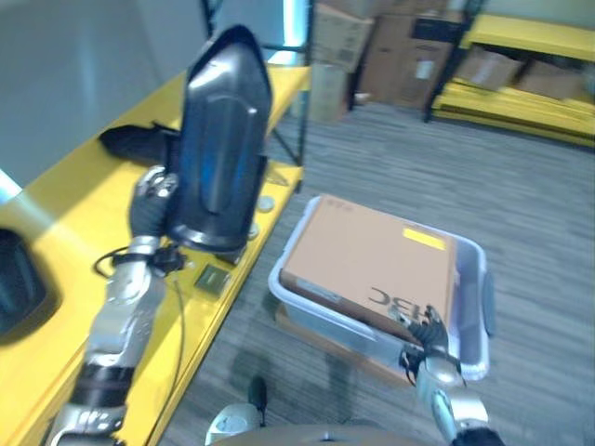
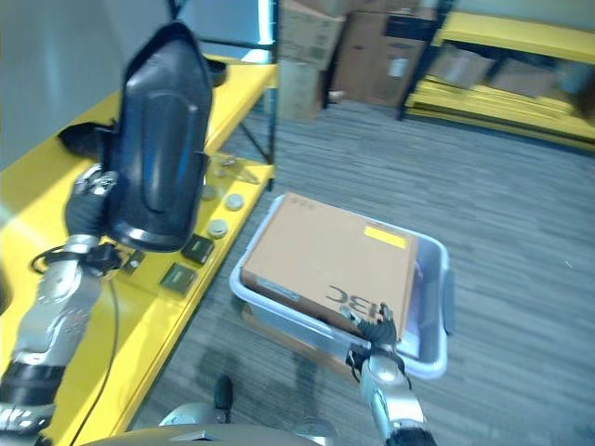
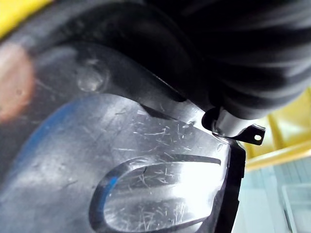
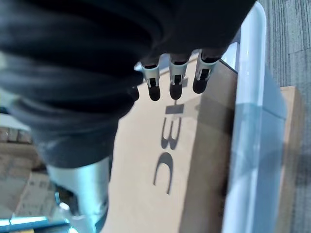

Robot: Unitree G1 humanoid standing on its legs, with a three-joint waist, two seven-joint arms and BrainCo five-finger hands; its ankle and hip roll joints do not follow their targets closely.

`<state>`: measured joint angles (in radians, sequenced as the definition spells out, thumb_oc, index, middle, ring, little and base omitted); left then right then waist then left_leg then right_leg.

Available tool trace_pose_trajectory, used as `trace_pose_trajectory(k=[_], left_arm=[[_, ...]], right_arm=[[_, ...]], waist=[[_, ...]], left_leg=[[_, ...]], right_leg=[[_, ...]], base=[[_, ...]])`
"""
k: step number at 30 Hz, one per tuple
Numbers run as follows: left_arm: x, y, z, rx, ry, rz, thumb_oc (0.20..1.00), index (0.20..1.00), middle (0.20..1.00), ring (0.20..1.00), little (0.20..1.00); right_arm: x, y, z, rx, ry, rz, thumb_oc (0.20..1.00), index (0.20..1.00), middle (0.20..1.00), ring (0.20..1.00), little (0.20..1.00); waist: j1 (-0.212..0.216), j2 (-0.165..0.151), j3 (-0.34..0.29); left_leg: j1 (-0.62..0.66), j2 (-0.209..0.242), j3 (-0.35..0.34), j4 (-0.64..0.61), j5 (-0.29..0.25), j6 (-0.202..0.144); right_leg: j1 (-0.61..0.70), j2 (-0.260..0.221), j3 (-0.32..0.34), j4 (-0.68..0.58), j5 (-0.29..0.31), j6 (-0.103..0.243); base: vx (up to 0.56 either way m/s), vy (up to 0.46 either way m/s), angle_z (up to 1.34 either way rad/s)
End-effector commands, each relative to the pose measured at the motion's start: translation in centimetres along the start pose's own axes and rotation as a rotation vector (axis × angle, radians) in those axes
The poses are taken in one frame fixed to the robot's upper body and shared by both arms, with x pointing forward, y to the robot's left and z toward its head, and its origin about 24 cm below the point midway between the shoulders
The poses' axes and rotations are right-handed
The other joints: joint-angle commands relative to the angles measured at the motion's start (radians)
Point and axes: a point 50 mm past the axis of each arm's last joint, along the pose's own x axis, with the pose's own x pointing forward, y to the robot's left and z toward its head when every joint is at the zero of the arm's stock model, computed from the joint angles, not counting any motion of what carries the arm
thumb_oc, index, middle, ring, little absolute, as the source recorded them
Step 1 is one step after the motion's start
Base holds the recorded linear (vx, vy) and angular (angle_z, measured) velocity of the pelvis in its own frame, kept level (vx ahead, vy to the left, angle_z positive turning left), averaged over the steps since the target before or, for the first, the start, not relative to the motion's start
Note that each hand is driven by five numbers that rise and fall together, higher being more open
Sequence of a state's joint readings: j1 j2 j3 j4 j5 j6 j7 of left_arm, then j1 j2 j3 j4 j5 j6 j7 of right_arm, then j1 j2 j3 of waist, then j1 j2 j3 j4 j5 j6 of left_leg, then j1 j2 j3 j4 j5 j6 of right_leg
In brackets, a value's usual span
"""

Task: Move parts from the plastic box to the shelf.

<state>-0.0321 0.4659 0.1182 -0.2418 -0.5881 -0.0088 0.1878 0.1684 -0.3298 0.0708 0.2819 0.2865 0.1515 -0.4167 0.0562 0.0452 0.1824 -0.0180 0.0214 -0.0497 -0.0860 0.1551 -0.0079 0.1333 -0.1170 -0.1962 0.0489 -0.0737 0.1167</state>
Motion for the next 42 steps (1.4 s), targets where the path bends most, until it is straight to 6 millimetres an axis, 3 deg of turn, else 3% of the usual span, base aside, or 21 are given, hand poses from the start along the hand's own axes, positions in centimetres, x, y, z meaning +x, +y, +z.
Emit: trace_pose_trajectory(k=[1,5,7,9,10,11,12,14,15,18,22,28,31,33,34,37,38,40,41,42], left_arm=[[-0.5,0.7,4.6,-0.043,-0.276,-0.043,0.200,0.200,0.200,0.200,0.200],[-2.4,2.6,5.6,-0.061,-0.334,0.026,0.200,0.200,0.200,0.200,0.200],[-3.1,3.3,6.2,-0.063,-0.361,0.041,0.200,0.200,0.200,0.200,0.200],[-3.4,3.4,6.4,-0.082,-0.375,0.018,0.200,0.200,0.200,0.200,0.200],[-3.4,3.3,6.4,-0.086,-0.376,0.005,0.200,0.200,0.200,0.200,0.200],[-3.4,3.3,6.4,-0.086,-0.375,0.005,0.200,0.200,0.200,0.200,0.200],[-3.4,2.8,6.2,-0.082,-0.379,-0.019,0.200,0.200,0.200,0.200,0.200],[-3.3,2.5,5.9,-0.086,-0.378,-0.029,0.200,0.200,0.200,0.200,0.200],[-3.2,2.2,5.8,-0.090,-0.384,-0.017,0.200,0.200,0.200,0.200,0.200],[-3.1,2.1,5.9,-0.078,-0.394,0.026,0.200,0.200,0.200,0.200,0.200],[-3.1,2.1,5.8,-0.061,-0.372,0.019,0.200,0.200,0.200,0.200,0.200],[-2.8,2.4,5.5,-0.047,-0.339,0.018,0.200,0.200,0.200,0.200,0.200],[-2.3,2.2,5.3,-0.048,-0.321,0.003,0.200,0.200,0.200,0.200,0.200],[-1.7,1.8,5.1,-0.041,-0.311,-0.010,0.200,0.200,0.200,0.200,0.200],[-1.0,1.2,4.9,-0.030,-0.304,-0.019,0.200,0.200,0.200,0.200,0.200],[-0.5,0.6,4.5,-0.033,-0.290,-0.019,0.200,0.200,0.200,0.200,0.200],[-0.3,0.2,4.4,-0.034,-0.282,-0.016,0.200,0.200,0.200,0.200,0.200],[-0.1,-0.2,4.1,-0.037,-0.272,-0.025,0.200,0.200,0.200,0.200,0.200],[0.0,-0.5,4.1,-0.041,-0.267,-0.031,0.200,0.200,0.200,0.200,0.200],[0.1,-1.0,4.0,-0.048,-0.267,-0.043,0.200,0.200,0.200,0.200,0.200]], right_arm=[[1.0,-0.4,2.2,-0.096,-0.119,0.014,1.000,1.000,1.000,1.000,1.000],[0.7,-0.3,0.7,-0.311,-0.085,0.090,1.000,1.000,1.000,1.000,1.000],[0.5,0.0,-0.5,-0.420,-0.046,0.128,1.000,1.000,1.000,1.000,1.000],[0.2,-0.1,-1.6,-0.517,-0.025,0.148,1.000,1.000,1.000,1.000,1.000],[-0.3,-0.4,-2.9,-0.625,0.005,0.165,1.000,1.000,1.000,1.000,1.000],[-0.3,-0.3,-2.9,-0.627,0.005,0.165,1.000,1.000,1.000,1.000,1.000],[-0.7,-1.1,-4.5,-0.714,0.068,0.147,1.000,1.000,1.000,1.000,1.000],[-0.8,-1.4,-5.2,-0.771,0.089,0.141,1.000,1.000,1.000,1.000,1.000],[-0.7,-1.6,-5.7,-0.855,0.094,0.154,1.000,1.000,1.000,1.000,1.000],[-0.2,-1.5,-6.5,-0.979,0.130,0.190,1.000,1.000,1.000,1.000,1.000],[-0.4,-1.5,-7.6,-1.045,0.220,0.228,1.000,1.000,1.000,1.000,1.000],[-1.2,-0.9,-10.1,-1.065,0.373,0.282,1.000,1.000,1.000,1.000,1.000],[-1.6,-0.5,-11.0,-1.003,0.429,0.280,1.000,1.000,1.000,1.000,1.000],[-1.9,-0.5,-11.7,-0.952,0.465,0.270,1.000,1.000,1.000,1.000,1.000],[-2.2,-0.8,-12.3,-0.906,0.480,0.257,1.000,1.000,1.000,1.000,1.000],[-2.3,-1.1,-12.6,-0.867,0.487,0.246,1.000,1.000,1.000,1.000,1.000],[-2.1,-1.1,-12.6,-0.844,0.488,0.249,1.000,1.000,1.000,1.000,1.000],[-1.9,-1.2,-12.5,-0.836,0.485,0.255,1.000,1.000,1.000,1.000,1.000],[-1.8,-1.2,-12.5,-0.840,0.483,0.261,1.000,1.000,1.000,1.000,1.000],[-1.8,-1.2,-12.6,-0.835,0.482,0.262,1.000,1.000,1.000,1.000,1.000]], waist=[[0.067,-0.010,0.008],[0.120,-0.014,0.031],[0.142,-0.016,0.042],[0.140,-0.018,0.048],[0.123,-0.024,0.050],[0.122,-0.024,0.049],[0.094,-0.026,0.054],[0.075,-0.031,0.054],[0.065,-0.040,0.053],[0.088,-0.045,0.052],[0.104,-0.045,0.037],[0.135,-0.039,0.013],[0.145,-0.040,0.012],[0.135,-0.035,0.016],[0.113,-0.026,0.030],[0.074,-0.012,0.058],[0.041,-0.005,0.078],[0.020,-0.009,0.089],[0.006,-0.011,0.096],[-0.006,-0.024,0.103]], left_leg=[[0.029,0.010,0.002,0.028,-0.082,-0.041],[-0.017,0.015,-0.042,0.039,-0.056,-0.076],[-0.043,0.031,-0.032,0.047,-0.043,-0.094],[-0.070,0.070,0.059,0.056,-0.023,-0.110],[-0.076,0.107,0.173,0.048,-0.011,-0.135],[-0.076,0.107,0.172,0.047,-0.010,-0.135],[-0.082,0.148,0.327,0.065,0.026,-0.152],[-0.069,0.166,0.402,0.084,0.022,-0.150],[-0.050,0.163,0.443,0.100,-0.008,-0.135],[-0.053,0.130,0.392,0.115,-0.038,-0.123],[-0.034,0.114,0.408,0.092,-0.048,-0.115],[0.004,0.043,0.373,0.078,-0.108,-0.057],[0.007,0.000,0.360,0.084,-0.141,-0.017],[0.011,-0.025,0.356,0.082,-0.160,0.017],[0.016,-0.053,0.346,0.086,-0.185,0.054],[0.051,-0.079,0.326,0.076,-0.211,0.085],[0.088,-0.088,0.304,0.051,-0.217,0.084],[0.107,-0.089,0.281,0.033,-0.219,0.076],[0.117,-0.085,0.261,0.023,-0.220,0.069],[0.108,-0.081,0.240,0.028,-0.208,0.059]], right_leg=[[-0.026,0.016,-0.096,0.040,-0.010,-0.009],[-0.015,0.033,-0.133,0.041,-0.029,-0.029],[-0.013,0.036,-0.170,0.049,-0.038,-0.033],[-0.006,0.038,-0.233,0.049,-0.040,-0.036],[0.014,0.041,-0.274,0.041,-0.047,-0.028],[0.015,0.042,-0.275,0.040,-0.046,-0.028],[0.026,0.042,-0.338,0.039,-0.031,-0.024],[0.029,0.040,-0.370,0.043,-0.026,-0.024],[0.024,0.032,-0.382,0.046,-0.017,-0.023],[0.027,0.019,-0.360,0.035,-0.010,-0.015],[0.048,0.012,-0.377,0.018,-0.010,-0.009],[0.052,-0.023,-0.378,0.055,-0.028,0.017],[0.045,-0.051,-0.374,0.149,-0.063,0.037],[0.011,-0.104,-0.360,0.298,-0.029,0.064],[-0.060,-0.162,-0.318,0.500,0.004,0.084],[-0.215,-0.195,-0.225,0.709,0.060,0.105],[-0.307,-0.165,-0.161,0.716,0.080,0.103],[-0.330,-0.113,-0.120,0.615,0.092,0.099],[-0.327,-0.075,-0.107,0.518,0.099,0.097],[-0.322,-0.019,-0.089,0.319,0.127,0.078]], base=[[-0.14,-0.074,1.26],[-0.13,-0.074,0.66],[-0.16,-0.093,0.51],[-0.09,-0.093,0.96],[-0.01,-0.064,1.62],[-0.03,-0.041,1.89],[-0.04,0.012,1.26],[-0.04,0.074,1.07],[-0.03,0.160,1.38],[0.03,0.184,0.54],[0.14,0.191,0.15],[0.17,0.230,0.21],[0.15,0.223,0.15],[0.15,0.293,0.22],[0.17,0.352,0.31],[0.08,0.188,0.37],[0.05,0.019,0.40],[0.06,-0.105,0.46],[0.03,-0.256,0.59],[0.09,-0.338,0.82]])
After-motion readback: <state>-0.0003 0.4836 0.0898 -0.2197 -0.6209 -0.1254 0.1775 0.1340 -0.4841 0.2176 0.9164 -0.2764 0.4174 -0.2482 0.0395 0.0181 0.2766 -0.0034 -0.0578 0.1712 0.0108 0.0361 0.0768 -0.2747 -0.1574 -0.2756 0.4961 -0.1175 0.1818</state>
